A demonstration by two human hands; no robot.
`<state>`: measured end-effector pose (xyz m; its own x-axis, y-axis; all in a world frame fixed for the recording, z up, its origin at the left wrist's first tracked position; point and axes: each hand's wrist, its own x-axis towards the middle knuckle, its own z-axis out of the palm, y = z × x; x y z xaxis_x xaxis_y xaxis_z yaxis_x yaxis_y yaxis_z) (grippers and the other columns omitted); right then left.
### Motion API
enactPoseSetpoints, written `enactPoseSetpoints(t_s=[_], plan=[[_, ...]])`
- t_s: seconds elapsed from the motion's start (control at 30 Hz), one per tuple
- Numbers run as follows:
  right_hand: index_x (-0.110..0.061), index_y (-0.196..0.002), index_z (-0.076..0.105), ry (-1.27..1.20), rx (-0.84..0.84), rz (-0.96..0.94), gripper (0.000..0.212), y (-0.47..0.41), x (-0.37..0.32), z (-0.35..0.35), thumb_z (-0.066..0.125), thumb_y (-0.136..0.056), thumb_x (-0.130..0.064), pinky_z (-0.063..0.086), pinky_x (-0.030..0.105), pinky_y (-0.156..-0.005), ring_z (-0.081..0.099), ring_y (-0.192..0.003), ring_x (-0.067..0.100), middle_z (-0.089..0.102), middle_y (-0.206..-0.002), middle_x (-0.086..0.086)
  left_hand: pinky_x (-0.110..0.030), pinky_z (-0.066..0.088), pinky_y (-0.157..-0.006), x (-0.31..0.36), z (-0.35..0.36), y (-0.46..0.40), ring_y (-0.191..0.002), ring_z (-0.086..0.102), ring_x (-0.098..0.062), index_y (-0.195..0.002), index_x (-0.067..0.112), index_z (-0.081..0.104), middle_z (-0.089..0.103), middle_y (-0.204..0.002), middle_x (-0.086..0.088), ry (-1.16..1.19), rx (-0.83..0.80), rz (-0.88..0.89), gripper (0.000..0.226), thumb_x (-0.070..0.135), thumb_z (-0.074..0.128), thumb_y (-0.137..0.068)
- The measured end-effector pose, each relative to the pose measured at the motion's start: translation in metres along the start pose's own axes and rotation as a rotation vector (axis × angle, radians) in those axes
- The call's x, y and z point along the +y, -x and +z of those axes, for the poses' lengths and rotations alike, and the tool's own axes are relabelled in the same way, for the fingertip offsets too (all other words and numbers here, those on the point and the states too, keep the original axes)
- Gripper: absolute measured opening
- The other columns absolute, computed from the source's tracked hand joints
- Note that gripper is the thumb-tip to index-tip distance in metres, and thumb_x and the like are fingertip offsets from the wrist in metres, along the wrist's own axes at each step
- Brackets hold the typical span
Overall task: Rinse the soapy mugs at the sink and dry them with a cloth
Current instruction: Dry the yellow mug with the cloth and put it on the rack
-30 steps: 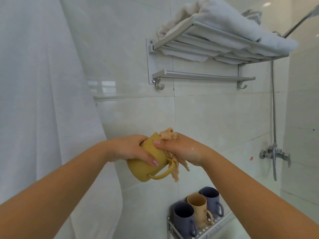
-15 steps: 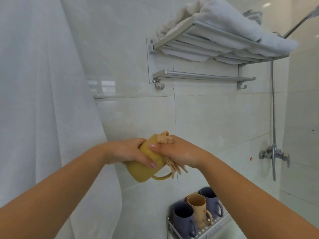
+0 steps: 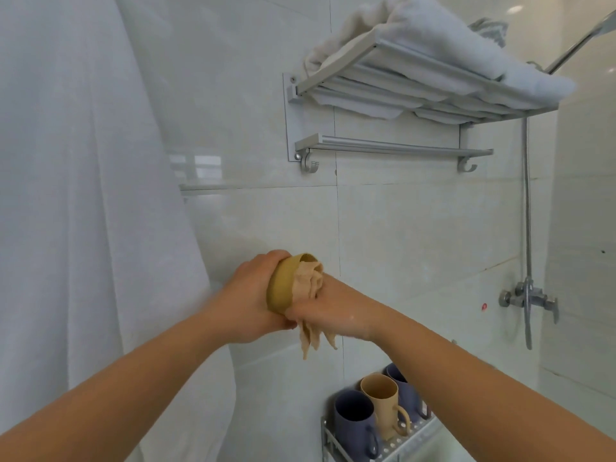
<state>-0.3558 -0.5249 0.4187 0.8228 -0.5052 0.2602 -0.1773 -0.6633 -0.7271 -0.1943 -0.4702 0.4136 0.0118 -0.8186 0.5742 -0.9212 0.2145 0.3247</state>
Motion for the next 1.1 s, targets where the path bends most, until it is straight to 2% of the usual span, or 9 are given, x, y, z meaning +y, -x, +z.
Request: enactPoseSetpoints(t_s=[0.13, 0.33, 0.47, 0.6, 0.73, 0.8, 0.93, 1.0, 1.1], plan=[[-0.016, -0.061, 0.036, 0.530, -0.212, 0.008, 0.032, 0.017, -0.004, -0.001, 0.053, -0.088, -0.018, 0.029, 0.018, -0.049, 0.034, -0.048, 0.006, 0.037, -0.060, -0.004, -0.027, 0.043, -0.094, 0.002, -0.008, 0.005, -0.108, 0.048, -0.008, -0.124, 0.032, 0.044, 0.050, -0.114, 0.015, -0.055, -0.102, 0.052, 0.084, 0.023, 0.092, -0.055], [-0.011, -0.074, 0.049, 1.118, -0.316, -0.080, 0.014, 0.011, 0.004, 0.001, 0.050, -0.086, -0.017, 0.040, 0.023, -0.058, 0.045, -0.065, 0.017, 0.048, -0.073, 0.001, -0.023, 0.038, -0.096, 0.007, -0.009, 0.005, -0.113, 0.040, -0.004, -0.127, 0.038, 0.041, 0.047, -0.120, 0.022, -0.107, -0.273, 0.069, 0.086, 0.025, 0.091, -0.058], [-0.013, -0.068, 0.043, 0.772, -0.293, -0.013, 0.023, 0.006, -0.001, -0.003, 0.053, -0.089, -0.014, 0.032, 0.020, -0.053, 0.037, -0.056, 0.012, 0.041, -0.066, 0.000, -0.021, 0.045, -0.091, 0.009, -0.009, 0.002, -0.110, 0.048, 0.000, -0.122, 0.040, 0.042, 0.050, -0.116, 0.023, -0.036, -0.270, 0.057, 0.084, 0.024, 0.092, -0.057], [-0.015, -0.066, 0.047, 0.325, -0.076, -0.094, 0.024, 0.005, -0.006, 0.005, 0.059, -0.085, -0.006, 0.035, 0.017, -0.053, 0.042, -0.053, 0.004, 0.045, -0.063, -0.004, -0.021, 0.048, -0.090, 0.008, -0.011, 0.003, -0.109, 0.052, 0.003, -0.121, 0.043, 0.041, 0.052, -0.118, 0.021, 0.065, -0.213, 0.052, 0.086, 0.020, 0.093, -0.057], [-0.014, -0.085, 0.059, 0.665, 0.169, -0.372, 0.012, 0.005, 0.007, 0.007, 0.061, -0.075, -0.020, 0.042, 0.021, -0.085, 0.054, -0.086, 0.009, 0.062, -0.087, -0.003, -0.012, 0.048, -0.083, 0.007, -0.024, 0.002, -0.104, 0.052, 0.011, -0.114, 0.050, 0.038, 0.052, -0.116, 0.024, 0.118, -0.218, 0.006, 0.086, 0.015, 0.093, -0.057], [-0.009, -0.089, 0.060, 0.667, 0.096, -0.312, 0.023, 0.011, 0.004, 0.006, 0.059, -0.076, -0.027, 0.042, 0.018, -0.085, 0.050, -0.092, 0.008, 0.063, -0.094, 0.002, -0.016, 0.049, -0.084, 0.006, -0.027, 0.004, -0.104, 0.052, 0.007, -0.114, 0.051, 0.038, 0.052, -0.116, 0.024, 0.071, -0.236, -0.001, 0.086, 0.018, 0.093, -0.056], [-0.017, -0.080, 0.050, 0.404, -0.188, -0.049, 0.014, 0.018, -0.010, 0.002, 0.062, -0.086, -0.018, 0.035, 0.012, -0.055, 0.041, -0.060, 0.003, 0.046, -0.073, -0.007, -0.028, 0.050, -0.088, 0.014, -0.018, 0.008, -0.105, 0.055, 0.000, -0.118, 0.043, 0.048, 0.056, -0.113, 0.021, 0.024, -0.230, 0.036, 0.083, 0.024, 0.092, -0.051], [-0.018, -0.092, 0.055, 0.333, -0.262, 0.066, 0.009, 0.012, -0.013, -0.001, 0.063, -0.088, -0.019, 0.039, 0.019, -0.067, 0.046, -0.074, 0.008, 0.047, -0.085, -0.007, -0.023, 0.049, -0.084, 0.021, -0.014, 0.009, -0.101, 0.055, -0.001, -0.118, 0.032, 0.054, 0.059, -0.107, 0.018, -0.005, -0.214, 0.103, 0.077, 0.025, 0.092, -0.052], [-0.011, -0.133, 0.046, 0.258, -0.290, 0.162, 0.051, 0.003, -0.008, -0.004, 0.065, -0.088, -0.023, 0.040, 0.029, -0.091, 0.044, -0.106, 0.017, 0.043, -0.117, -0.002, -0.010, 0.041, -0.083, 0.027, -0.012, 0.010, -0.107, 0.042, 0.009, -0.120, 0.022, 0.055, 0.055, -0.105, 0.021, -0.048, -0.165, 0.162, 0.072, 0.023, 0.091, -0.057]])
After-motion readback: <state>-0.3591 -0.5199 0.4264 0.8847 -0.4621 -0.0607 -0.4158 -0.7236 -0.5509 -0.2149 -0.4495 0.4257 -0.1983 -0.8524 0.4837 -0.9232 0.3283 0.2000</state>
